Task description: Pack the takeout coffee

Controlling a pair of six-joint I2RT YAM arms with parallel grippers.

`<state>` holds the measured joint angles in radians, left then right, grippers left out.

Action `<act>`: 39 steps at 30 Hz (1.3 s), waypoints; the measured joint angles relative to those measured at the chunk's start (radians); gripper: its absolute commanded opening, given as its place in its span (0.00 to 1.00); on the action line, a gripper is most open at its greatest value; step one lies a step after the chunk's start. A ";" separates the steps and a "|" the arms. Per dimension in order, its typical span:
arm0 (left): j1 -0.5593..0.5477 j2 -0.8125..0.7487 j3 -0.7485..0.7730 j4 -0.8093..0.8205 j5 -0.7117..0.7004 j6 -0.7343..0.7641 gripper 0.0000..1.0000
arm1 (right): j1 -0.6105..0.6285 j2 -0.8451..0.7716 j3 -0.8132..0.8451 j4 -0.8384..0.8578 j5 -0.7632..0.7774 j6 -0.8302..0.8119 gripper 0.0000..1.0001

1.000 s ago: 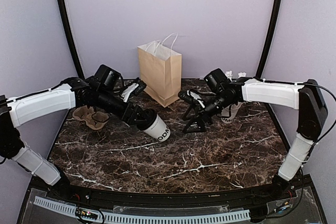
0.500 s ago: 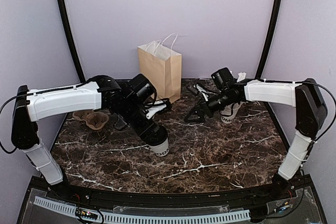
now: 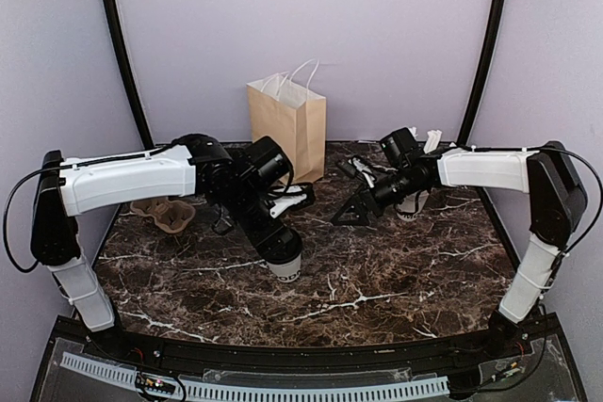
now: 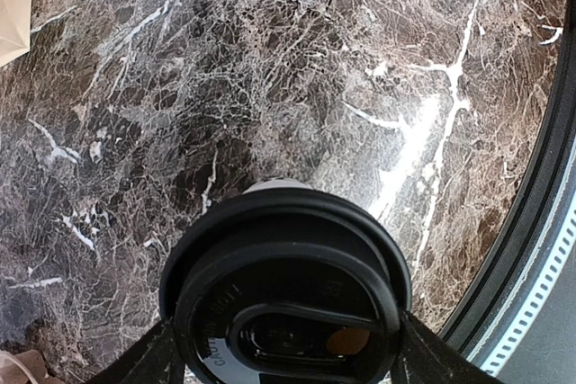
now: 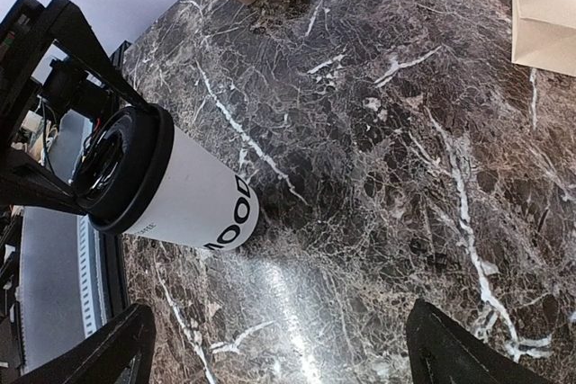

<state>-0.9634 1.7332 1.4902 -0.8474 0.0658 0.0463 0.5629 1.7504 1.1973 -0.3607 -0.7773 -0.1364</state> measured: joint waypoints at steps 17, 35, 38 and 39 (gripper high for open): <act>0.000 -0.002 0.035 0.002 0.000 -0.007 0.93 | 0.024 0.010 -0.018 0.018 -0.049 0.017 0.92; 0.150 -0.571 -0.689 0.595 0.238 -0.476 0.99 | 0.116 0.231 0.099 0.046 -0.246 0.243 0.67; 0.150 -0.542 -0.730 0.663 0.270 -0.511 0.99 | 0.117 0.236 0.101 0.051 -0.270 0.270 0.67; 0.150 -0.530 -0.737 0.689 0.280 -0.519 0.99 | 0.117 0.236 0.102 0.053 -0.278 0.275 0.67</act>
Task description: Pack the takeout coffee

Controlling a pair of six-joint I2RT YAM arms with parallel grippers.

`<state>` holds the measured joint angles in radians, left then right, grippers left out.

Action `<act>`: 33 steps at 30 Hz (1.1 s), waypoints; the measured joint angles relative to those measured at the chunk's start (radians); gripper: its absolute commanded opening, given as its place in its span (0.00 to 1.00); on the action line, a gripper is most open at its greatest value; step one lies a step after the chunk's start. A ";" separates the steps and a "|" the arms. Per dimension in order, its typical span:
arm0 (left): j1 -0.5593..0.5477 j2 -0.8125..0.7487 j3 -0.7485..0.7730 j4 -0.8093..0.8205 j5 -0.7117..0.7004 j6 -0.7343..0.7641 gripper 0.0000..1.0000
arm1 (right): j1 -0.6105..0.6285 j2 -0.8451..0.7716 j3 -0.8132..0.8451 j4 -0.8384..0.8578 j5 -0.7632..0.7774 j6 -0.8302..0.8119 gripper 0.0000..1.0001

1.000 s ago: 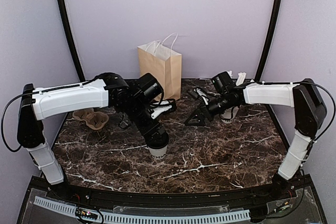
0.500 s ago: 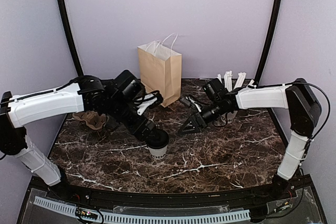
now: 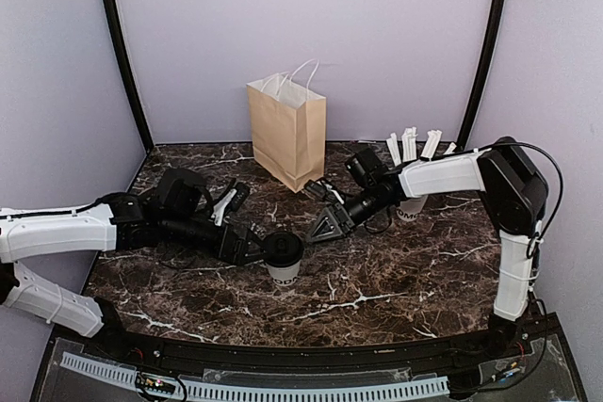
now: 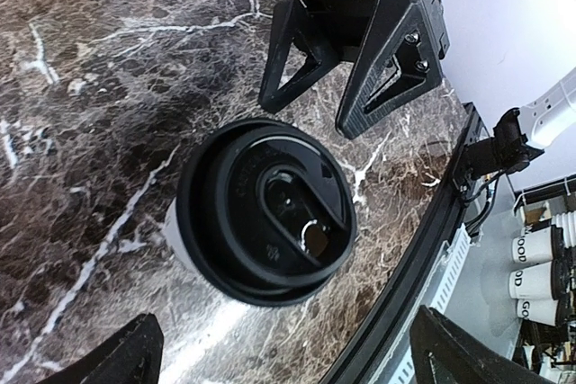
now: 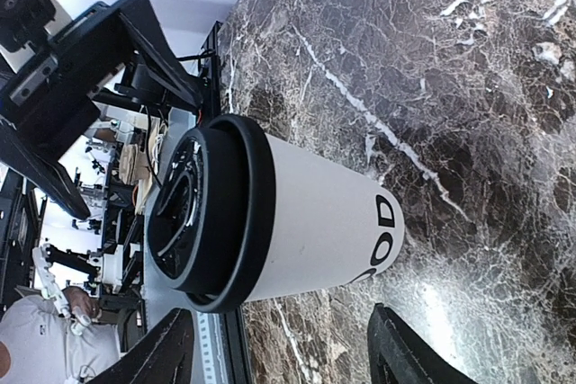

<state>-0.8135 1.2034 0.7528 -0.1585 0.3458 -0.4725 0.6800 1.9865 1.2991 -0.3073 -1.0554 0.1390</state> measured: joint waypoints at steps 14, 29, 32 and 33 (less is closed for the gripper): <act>0.000 0.183 0.021 0.097 0.000 0.088 0.98 | 0.008 0.014 0.056 -0.019 -0.021 -0.028 0.78; 0.000 0.268 0.085 0.081 0.002 0.209 0.94 | 0.011 0.105 0.164 -0.079 -0.031 -0.050 0.72; -0.001 0.286 0.099 0.079 0.004 0.225 0.93 | 0.011 0.108 0.164 -0.082 -0.035 -0.051 0.72; -0.001 0.290 0.100 0.079 0.002 0.228 0.93 | 0.011 0.108 0.164 -0.082 -0.035 -0.051 0.72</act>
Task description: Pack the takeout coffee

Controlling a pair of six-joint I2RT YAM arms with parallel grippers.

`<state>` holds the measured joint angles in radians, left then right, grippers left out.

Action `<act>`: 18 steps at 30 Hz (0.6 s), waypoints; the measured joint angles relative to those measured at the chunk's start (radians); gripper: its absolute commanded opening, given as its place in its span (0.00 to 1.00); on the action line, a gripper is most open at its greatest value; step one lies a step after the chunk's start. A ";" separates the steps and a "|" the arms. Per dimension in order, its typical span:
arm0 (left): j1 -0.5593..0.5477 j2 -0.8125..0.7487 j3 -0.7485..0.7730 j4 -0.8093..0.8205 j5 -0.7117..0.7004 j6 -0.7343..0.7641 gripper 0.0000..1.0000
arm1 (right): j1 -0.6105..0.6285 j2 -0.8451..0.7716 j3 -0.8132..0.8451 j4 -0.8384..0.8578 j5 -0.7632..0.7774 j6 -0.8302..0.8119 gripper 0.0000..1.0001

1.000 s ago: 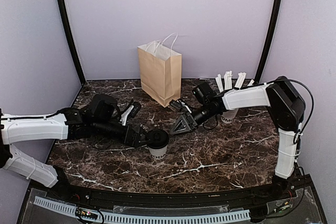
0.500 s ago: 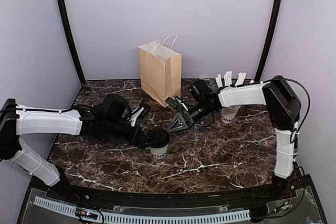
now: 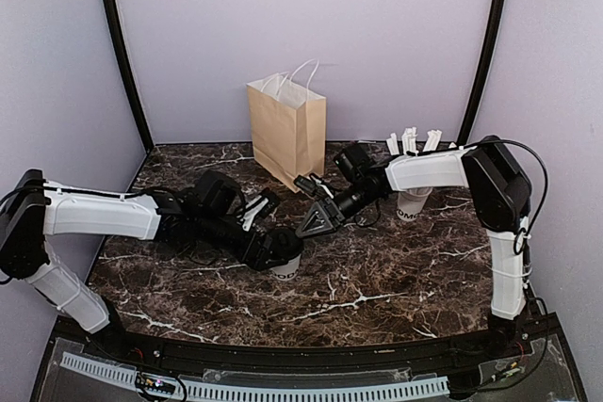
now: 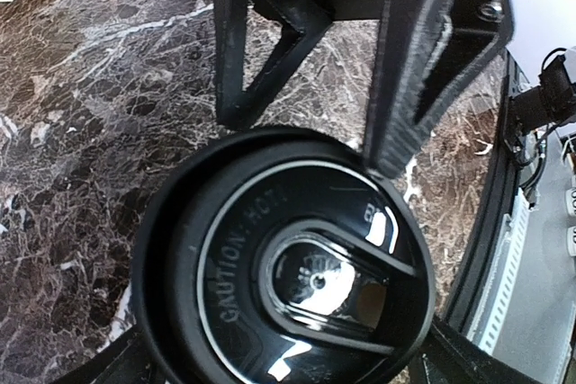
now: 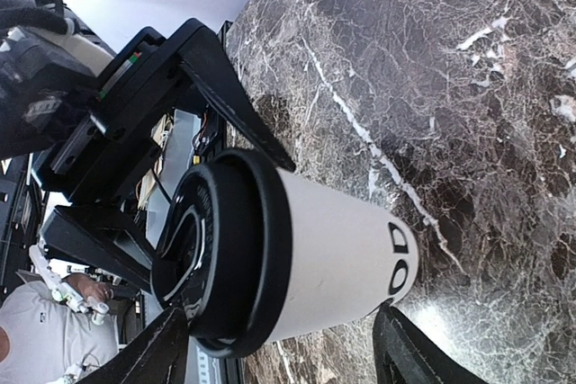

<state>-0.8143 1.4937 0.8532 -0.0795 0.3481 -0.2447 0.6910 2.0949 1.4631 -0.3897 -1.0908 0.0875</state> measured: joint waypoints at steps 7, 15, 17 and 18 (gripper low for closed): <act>0.000 0.085 0.005 -0.016 -0.049 0.014 0.88 | 0.000 0.014 0.000 0.000 -0.028 0.000 0.70; 0.009 0.127 -0.011 -0.034 -0.053 0.021 0.94 | -0.002 0.030 0.001 -0.023 -0.072 -0.019 0.77; 0.009 0.095 -0.014 -0.059 -0.053 0.023 0.96 | -0.002 0.029 0.001 -0.038 -0.071 -0.032 0.80; 0.009 0.075 -0.014 -0.072 -0.051 0.025 0.96 | -0.004 0.027 0.001 -0.046 -0.068 -0.039 0.81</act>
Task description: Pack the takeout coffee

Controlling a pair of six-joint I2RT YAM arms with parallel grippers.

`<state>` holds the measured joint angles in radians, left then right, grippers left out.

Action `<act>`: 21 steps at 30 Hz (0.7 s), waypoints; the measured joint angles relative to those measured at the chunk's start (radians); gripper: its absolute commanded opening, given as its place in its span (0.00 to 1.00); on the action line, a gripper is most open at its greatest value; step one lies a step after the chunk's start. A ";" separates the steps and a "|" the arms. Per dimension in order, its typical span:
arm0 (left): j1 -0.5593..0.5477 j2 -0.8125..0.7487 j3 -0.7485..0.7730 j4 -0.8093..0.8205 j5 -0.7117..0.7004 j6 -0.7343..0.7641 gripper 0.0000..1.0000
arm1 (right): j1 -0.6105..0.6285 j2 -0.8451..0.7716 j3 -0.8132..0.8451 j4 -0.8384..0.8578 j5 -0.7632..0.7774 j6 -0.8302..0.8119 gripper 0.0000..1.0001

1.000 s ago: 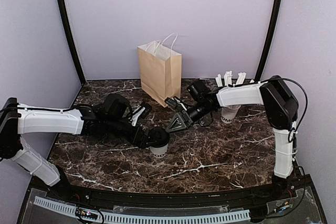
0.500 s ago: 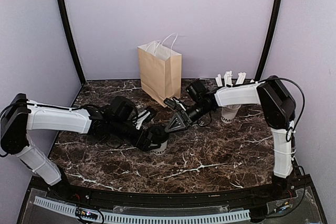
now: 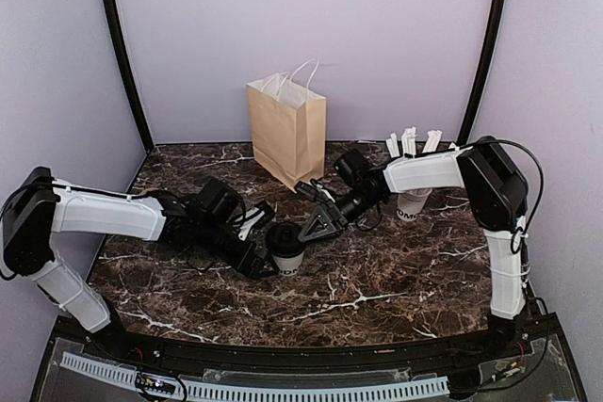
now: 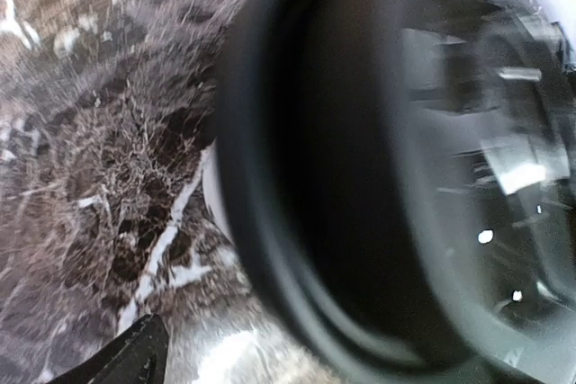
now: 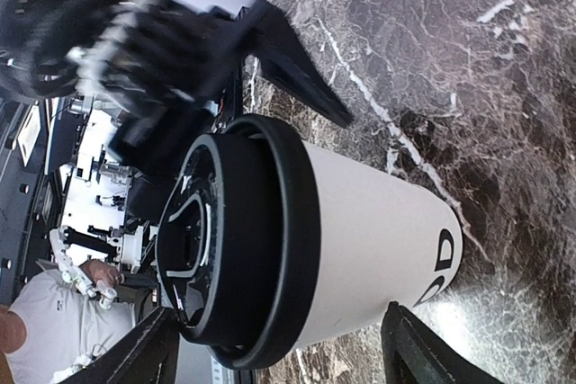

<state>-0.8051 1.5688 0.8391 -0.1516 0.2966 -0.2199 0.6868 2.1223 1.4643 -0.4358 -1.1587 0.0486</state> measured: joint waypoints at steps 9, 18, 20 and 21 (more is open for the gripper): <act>0.002 -0.232 0.010 -0.060 0.040 -0.010 0.95 | -0.029 -0.015 0.067 -0.074 0.055 -0.027 0.81; 0.019 -0.147 0.031 0.016 0.037 -0.132 0.90 | -0.042 0.003 0.177 -0.101 0.082 -0.041 0.72; 0.024 -0.142 0.024 0.040 0.039 -0.151 0.89 | -0.042 0.024 0.202 -0.106 0.084 -0.047 0.63; 0.026 -0.140 0.023 0.053 0.039 -0.158 0.89 | -0.042 0.033 0.208 -0.107 0.085 -0.051 0.58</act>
<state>-0.7788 1.4288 0.8619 -0.0990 0.3359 -0.3782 0.6449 2.1555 1.6726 -0.5430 -1.0737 -0.0029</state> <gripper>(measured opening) 0.900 0.710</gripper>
